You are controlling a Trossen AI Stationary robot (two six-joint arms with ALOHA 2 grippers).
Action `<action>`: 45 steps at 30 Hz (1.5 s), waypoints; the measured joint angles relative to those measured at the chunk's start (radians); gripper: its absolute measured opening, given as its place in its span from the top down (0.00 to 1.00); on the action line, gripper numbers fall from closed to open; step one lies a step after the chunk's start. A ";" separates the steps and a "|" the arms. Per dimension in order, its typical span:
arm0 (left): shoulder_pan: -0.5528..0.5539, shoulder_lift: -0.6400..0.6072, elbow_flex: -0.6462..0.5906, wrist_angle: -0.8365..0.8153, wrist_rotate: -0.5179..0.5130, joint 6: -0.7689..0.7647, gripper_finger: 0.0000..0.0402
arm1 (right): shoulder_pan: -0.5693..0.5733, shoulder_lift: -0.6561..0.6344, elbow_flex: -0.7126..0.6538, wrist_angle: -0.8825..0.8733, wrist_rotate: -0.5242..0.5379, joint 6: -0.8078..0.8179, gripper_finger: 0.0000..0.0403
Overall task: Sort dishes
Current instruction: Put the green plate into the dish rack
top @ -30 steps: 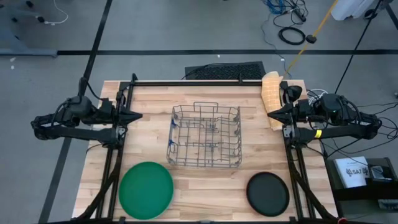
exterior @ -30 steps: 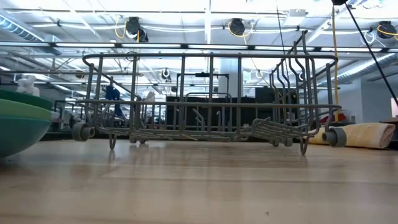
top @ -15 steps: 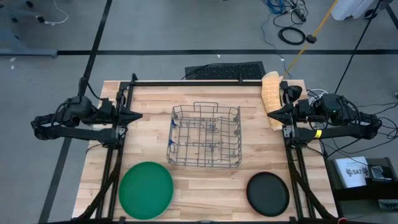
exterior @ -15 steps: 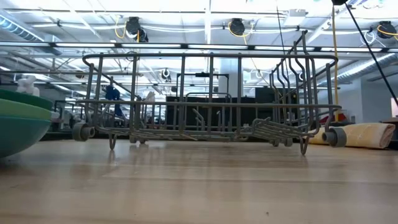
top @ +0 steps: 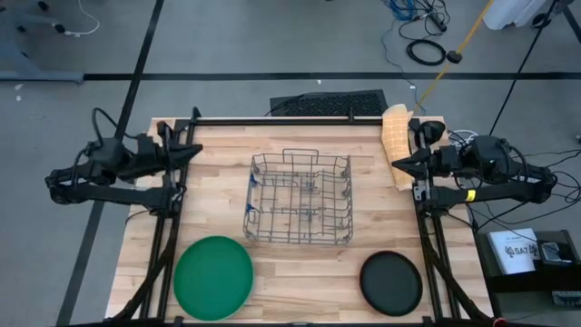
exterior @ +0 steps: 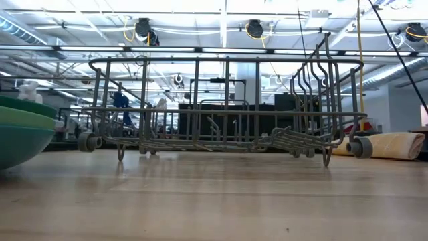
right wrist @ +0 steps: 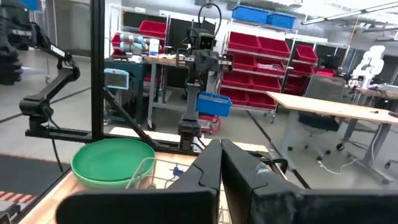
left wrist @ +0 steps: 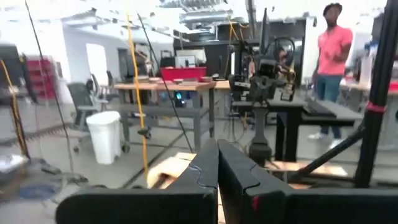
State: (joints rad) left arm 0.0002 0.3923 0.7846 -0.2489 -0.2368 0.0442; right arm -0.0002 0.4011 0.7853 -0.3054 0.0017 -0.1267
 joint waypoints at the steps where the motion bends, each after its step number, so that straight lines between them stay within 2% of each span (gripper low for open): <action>1: 0.000 -0.001 -0.004 -0.013 -0.001 -0.034 1.00 | 0.000 0.000 0.000 0.001 0.000 0.017 0.98; 4: 0.000 -0.001 -0.060 -0.067 -0.002 -0.118 1.00 | 0.000 0.010 -0.010 -0.018 0.015 0.036 0.98; 6: 0.000 -0.001 -0.148 -0.008 -0.003 -0.147 1.00 | 0.000 0.012 -0.049 -0.009 0.052 0.032 0.98; 10: 0.000 -0.007 -0.394 0.311 -0.005 -0.162 1.00 | -0.001 0.011 -0.162 0.102 0.171 0.086 0.98; 14: 0.000 -0.009 -0.608 0.639 -0.004 -0.170 1.00 | 0.000 0.012 -0.290 0.262 0.180 0.146 0.98; 19: -0.001 -0.011 -0.774 0.865 0.002 -0.268 1.00 | 0.000 0.012 -0.413 0.362 0.181 0.218 0.98; 24: -0.001 -0.010 -0.777 0.785 0.040 -0.302 1.00 | 0.000 0.012 -0.501 0.431 0.181 0.300 0.98; 28: -0.001 -0.010 -0.777 0.806 0.055 -0.302 1.00 | 0.000 0.012 -0.515 0.425 0.181 0.376 0.98; 31: -0.001 -0.011 -0.777 0.825 0.054 -0.296 1.00 | 0.000 0.012 -0.515 0.423 0.181 0.372 0.98; 33: -0.001 -0.010 -0.778 0.825 0.016 -0.279 1.00 | 0.000 0.012 -0.516 0.435 0.181 0.368 0.98; 36: 0.000 -0.010 -0.778 0.805 -0.027 -0.366 1.00 | 0.000 0.012 -0.516 0.431 0.179 0.360 0.98; 45: 0.000 -0.010 -0.778 0.816 -0.027 -0.402 1.00 | 0.002 0.012 -0.516 0.313 0.126 0.293 0.98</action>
State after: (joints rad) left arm -0.0002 0.3820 0.0067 0.5667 -0.2642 -0.3577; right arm 0.0017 0.4133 0.2695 0.0075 0.1281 0.1663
